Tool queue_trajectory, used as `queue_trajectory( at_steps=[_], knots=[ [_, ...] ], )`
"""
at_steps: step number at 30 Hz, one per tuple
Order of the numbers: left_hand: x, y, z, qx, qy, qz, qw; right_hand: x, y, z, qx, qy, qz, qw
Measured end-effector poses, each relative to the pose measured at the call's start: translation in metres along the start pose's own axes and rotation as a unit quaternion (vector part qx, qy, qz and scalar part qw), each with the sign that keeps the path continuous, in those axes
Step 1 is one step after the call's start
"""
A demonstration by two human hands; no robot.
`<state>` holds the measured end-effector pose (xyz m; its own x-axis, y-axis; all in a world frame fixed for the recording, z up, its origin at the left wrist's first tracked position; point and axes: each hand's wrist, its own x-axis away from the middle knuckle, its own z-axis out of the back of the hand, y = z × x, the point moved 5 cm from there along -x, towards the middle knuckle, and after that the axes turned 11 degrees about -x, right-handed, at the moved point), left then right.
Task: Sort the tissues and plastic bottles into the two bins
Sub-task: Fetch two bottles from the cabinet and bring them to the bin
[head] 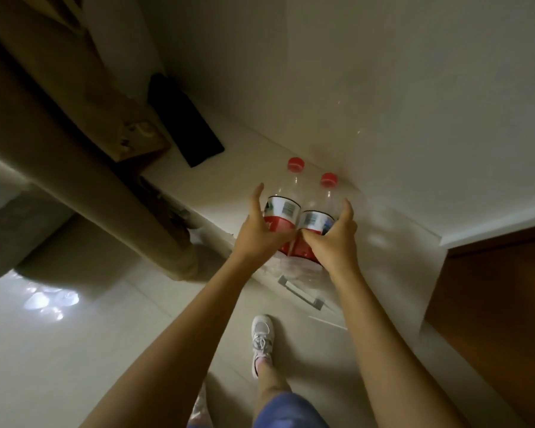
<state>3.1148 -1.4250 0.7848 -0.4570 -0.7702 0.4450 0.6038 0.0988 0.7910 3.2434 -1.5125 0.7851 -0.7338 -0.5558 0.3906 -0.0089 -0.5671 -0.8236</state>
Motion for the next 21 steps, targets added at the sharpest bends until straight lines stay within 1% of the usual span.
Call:
queue_trajectory(
  at_steps=[3, 5, 9, 13, 15, 17, 21],
  knots=[
    [0.025, -0.01, 0.02, 0.098, 0.013, 0.012, 0.995, 0.015, -0.006, -0.01, -0.008, -0.035, -0.025, 0.999],
    [0.043, -0.017, 0.039, 0.137, 0.034, 0.018, 0.99, 0.03, -0.011, -0.018, 0.004, -0.055, -0.019, 0.998],
    [0.09, -0.035, 0.091, 0.155, 0.102, -0.003, 0.983, 0.072, -0.033, -0.041, 0.001, -0.086, 0.016, 0.996],
    [0.147, -0.068, 0.145, 0.178, 0.17, -0.019, 0.969, 0.128, -0.058, -0.072, -0.08, -0.145, 0.055, 0.985],
    [0.179, -0.086, 0.173, 0.178, 0.206, -0.028, 0.962, 0.162, -0.071, -0.093, -0.12, -0.19, 0.069, 0.972],
    [0.212, -0.105, 0.2, 0.188, 0.24, -0.03, 0.952, 0.201, -0.082, -0.116, -0.166, -0.245, 0.06, 0.953],
    [0.288, -0.146, 0.259, 0.198, 0.323, -0.036, 0.925, 0.29, -0.102, -0.17, -0.261, -0.367, 0.003, 0.893]
  ],
)
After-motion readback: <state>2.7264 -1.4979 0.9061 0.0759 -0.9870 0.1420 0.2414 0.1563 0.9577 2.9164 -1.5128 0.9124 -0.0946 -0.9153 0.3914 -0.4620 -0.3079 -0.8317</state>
